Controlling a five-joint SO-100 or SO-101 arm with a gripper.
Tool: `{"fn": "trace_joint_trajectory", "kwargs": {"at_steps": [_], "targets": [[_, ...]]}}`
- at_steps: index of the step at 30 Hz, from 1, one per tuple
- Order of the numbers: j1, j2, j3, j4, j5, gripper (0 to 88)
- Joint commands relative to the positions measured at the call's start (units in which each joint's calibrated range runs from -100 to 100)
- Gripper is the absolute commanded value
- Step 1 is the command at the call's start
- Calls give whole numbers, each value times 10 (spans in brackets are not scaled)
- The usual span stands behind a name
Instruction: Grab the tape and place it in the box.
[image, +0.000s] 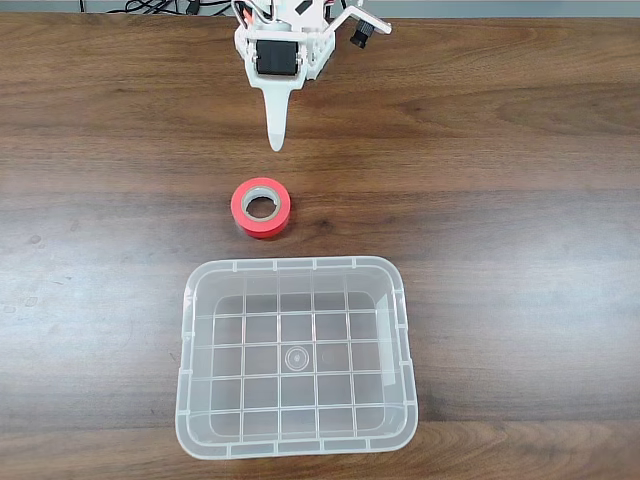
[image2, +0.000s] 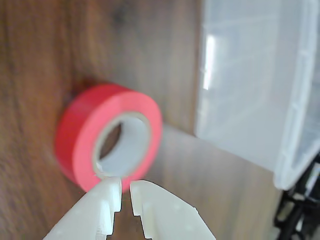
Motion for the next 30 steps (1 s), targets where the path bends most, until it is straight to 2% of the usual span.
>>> {"fn": "trace_joint_trajectory", "kwargs": {"at_steps": [1,9,16,22,27,30], "targets": [[15,-6,-83,-20,13,13],[20,72,-205,-19,14,13],[41,301,-418,-15,17,13],[52,481,-569,64,17,13],[53,595,-591,94,11,13],[54,651,-590,90,-9,13]]}}
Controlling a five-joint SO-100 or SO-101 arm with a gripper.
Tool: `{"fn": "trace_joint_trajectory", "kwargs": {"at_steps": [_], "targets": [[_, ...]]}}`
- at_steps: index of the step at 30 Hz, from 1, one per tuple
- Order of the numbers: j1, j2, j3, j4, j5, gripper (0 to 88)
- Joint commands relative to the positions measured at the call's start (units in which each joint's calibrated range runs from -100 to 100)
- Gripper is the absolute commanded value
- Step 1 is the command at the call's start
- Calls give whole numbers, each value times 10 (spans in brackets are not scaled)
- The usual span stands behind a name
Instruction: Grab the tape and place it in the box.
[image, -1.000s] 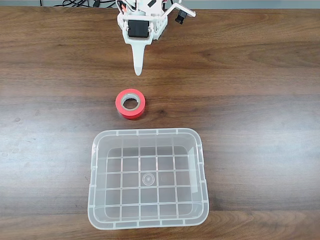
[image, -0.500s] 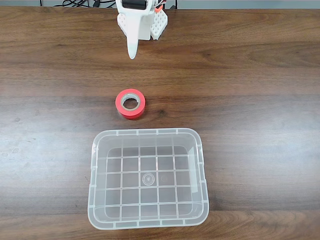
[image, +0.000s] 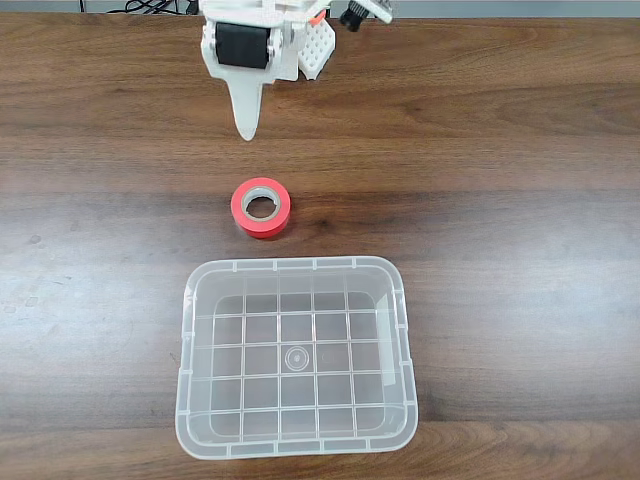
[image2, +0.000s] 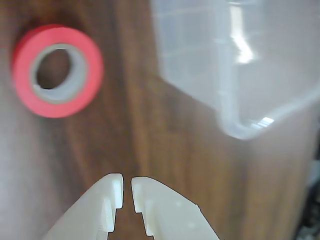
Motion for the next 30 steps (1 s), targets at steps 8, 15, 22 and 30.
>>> {"fn": "trace_joint_trajectory", "kwargs": {"at_steps": [8,15,22,30], "targets": [[18,193,-12,-65,-25,13],[23,199,109,-143,-8,22],[17,200,137,-151,-1,190],[22,210,146,-156,5,210]]}}
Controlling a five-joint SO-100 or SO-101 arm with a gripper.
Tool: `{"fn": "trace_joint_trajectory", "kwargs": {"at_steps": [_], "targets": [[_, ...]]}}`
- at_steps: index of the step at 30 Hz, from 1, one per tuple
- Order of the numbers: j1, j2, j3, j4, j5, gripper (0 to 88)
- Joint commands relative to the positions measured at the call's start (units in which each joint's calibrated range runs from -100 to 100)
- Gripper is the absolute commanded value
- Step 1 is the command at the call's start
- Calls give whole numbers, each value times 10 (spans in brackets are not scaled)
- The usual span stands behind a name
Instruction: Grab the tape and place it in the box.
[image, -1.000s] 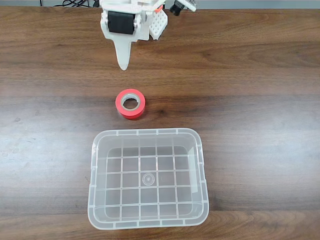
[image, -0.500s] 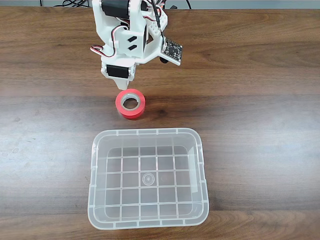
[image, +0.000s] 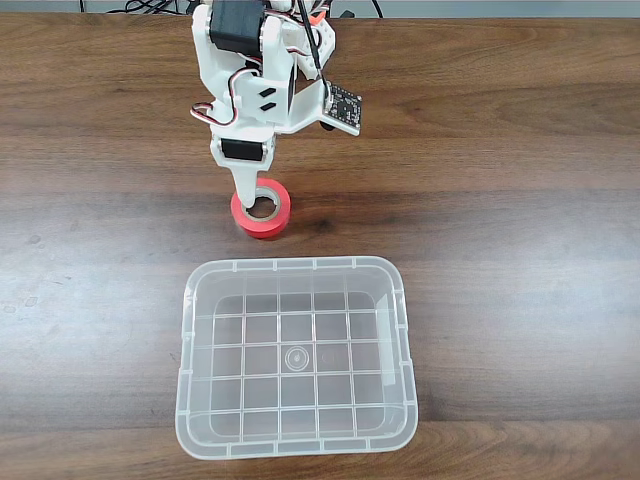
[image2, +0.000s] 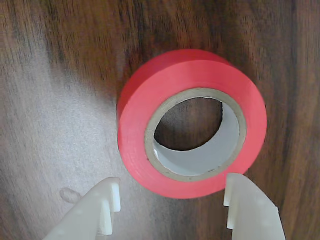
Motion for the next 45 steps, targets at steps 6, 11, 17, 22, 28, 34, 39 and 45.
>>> {"fn": "trace_joint_trajectory", "kwargs": {"at_steps": [6,11,17,22,28,34,39,45], "targets": [[1,-4,49,-56,13,210],[-1,0,67,-96,24,210],[1,62,61,-101,27,152],[5,76,50,-99,27,71],[5,70,27,-91,27,34],[5,69,27,-91,31,34],[4,38,25,-82,32,34],[-3,-94,-48,40,31,38]]}}
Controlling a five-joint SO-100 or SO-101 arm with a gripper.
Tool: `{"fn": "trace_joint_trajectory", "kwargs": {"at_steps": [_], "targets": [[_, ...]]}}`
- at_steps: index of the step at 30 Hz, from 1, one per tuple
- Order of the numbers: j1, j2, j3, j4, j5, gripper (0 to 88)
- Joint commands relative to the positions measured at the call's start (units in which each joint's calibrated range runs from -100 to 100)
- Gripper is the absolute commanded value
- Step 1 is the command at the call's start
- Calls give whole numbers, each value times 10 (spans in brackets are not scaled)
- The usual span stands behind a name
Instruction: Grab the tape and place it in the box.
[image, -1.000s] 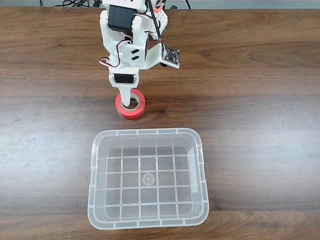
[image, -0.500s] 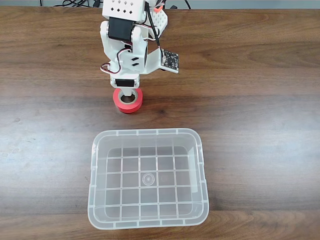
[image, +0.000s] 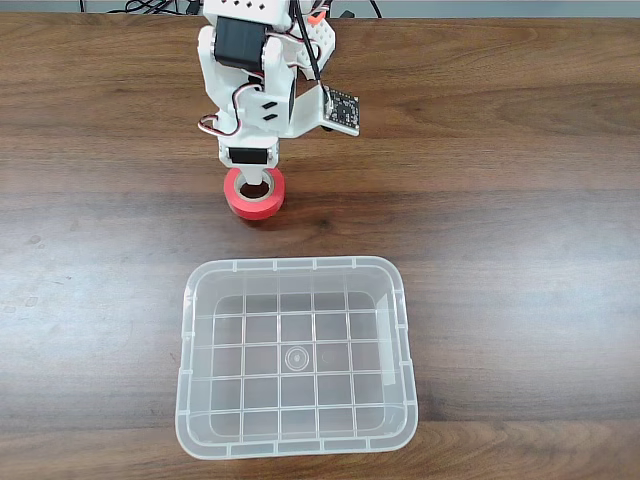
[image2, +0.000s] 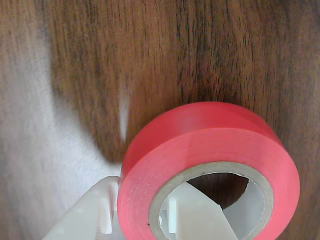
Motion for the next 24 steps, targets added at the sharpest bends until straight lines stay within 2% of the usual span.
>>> {"fn": "trace_joint_trajectory", "kwargs": {"at_steps": [1,8,16,24], "targets": [[-3,-144,-117,100,1,40],[-40,-228,-199,199,-2,41],[-44,-240,-229,225,-3,41],[-75,-189,-425,256,-17,40]]}}
